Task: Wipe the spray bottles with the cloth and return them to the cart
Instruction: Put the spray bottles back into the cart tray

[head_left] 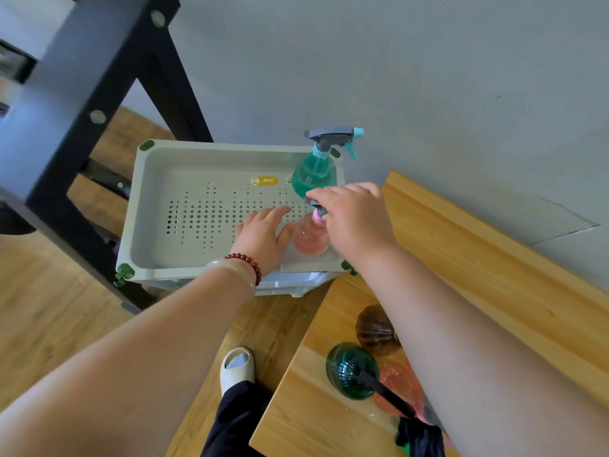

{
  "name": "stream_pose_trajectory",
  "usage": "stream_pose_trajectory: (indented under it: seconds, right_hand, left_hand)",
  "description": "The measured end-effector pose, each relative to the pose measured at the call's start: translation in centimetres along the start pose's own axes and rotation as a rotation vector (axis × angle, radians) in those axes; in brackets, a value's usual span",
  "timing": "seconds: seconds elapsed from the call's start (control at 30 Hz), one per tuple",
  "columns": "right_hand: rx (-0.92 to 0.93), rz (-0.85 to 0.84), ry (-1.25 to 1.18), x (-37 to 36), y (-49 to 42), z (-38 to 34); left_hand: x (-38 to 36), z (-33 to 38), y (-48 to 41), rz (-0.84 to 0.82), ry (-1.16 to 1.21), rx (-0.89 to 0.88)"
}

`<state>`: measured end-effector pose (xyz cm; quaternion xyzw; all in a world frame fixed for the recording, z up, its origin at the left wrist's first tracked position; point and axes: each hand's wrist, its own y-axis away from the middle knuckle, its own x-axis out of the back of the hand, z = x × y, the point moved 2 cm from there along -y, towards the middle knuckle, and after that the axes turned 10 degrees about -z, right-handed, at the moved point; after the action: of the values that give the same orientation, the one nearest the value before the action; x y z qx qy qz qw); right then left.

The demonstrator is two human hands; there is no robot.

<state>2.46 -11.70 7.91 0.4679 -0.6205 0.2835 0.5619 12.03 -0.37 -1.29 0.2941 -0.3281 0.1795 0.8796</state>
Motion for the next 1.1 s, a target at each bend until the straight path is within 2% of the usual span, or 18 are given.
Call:
stream_pose_trajectory:
  seconds: [0.13, 0.33, 0.47, 0.57, 0.6, 0.67, 0.77, 0.87, 1.1]
  right_hand:
    - [0.044, 0.105, 0.000, -0.6, -0.7, 0.6]
    - [0.021, 0.246, -0.004, -2.1, 0.2, 1.9]
    - [-0.082, 0.338, -0.044, -3.7, 2.3, 2.6]
    - [-0.222, 0.357, -0.188, -5.2, 3.7, 3.0]
    - [-0.278, 0.303, -0.243, -5.7, 3.9, 3.2]
    - [-0.375, 0.064, -0.325, -7.0, 4.0, 3.7]
    - [-0.421, -0.215, -0.352, -9.0, 3.7, 4.2]
    - [-0.401, -0.311, -0.422, -10.3, 3.5, 3.9]
    - [-0.373, -0.327, -0.397, -11.0, 3.7, 4.6]
  left_hand:
    - [0.2, 1.7, -0.6, 0.010, 0.082, -0.117]
    - [-0.8, 2.9, -2.1, -0.030, 0.123, -0.143]
    - [-1.6, 2.9, -2.9, -0.041, 0.168, -0.155]
    - [-1.8, 2.9, -3.4, -0.009, 0.182, -0.174]
    - [-1.8, 2.9, -3.5, -0.004, 0.180, -0.179]
    - [-1.9, 2.7, -3.8, 0.000, 0.171, -0.192]
    - [-2.0, 2.7, -4.1, 0.014, 0.154, -0.192]
    - [-1.9, 2.6, -4.3, 0.032, 0.119, -0.194]
    - [-2.4, 2.8, -4.5, 0.078, 0.110, -0.189]
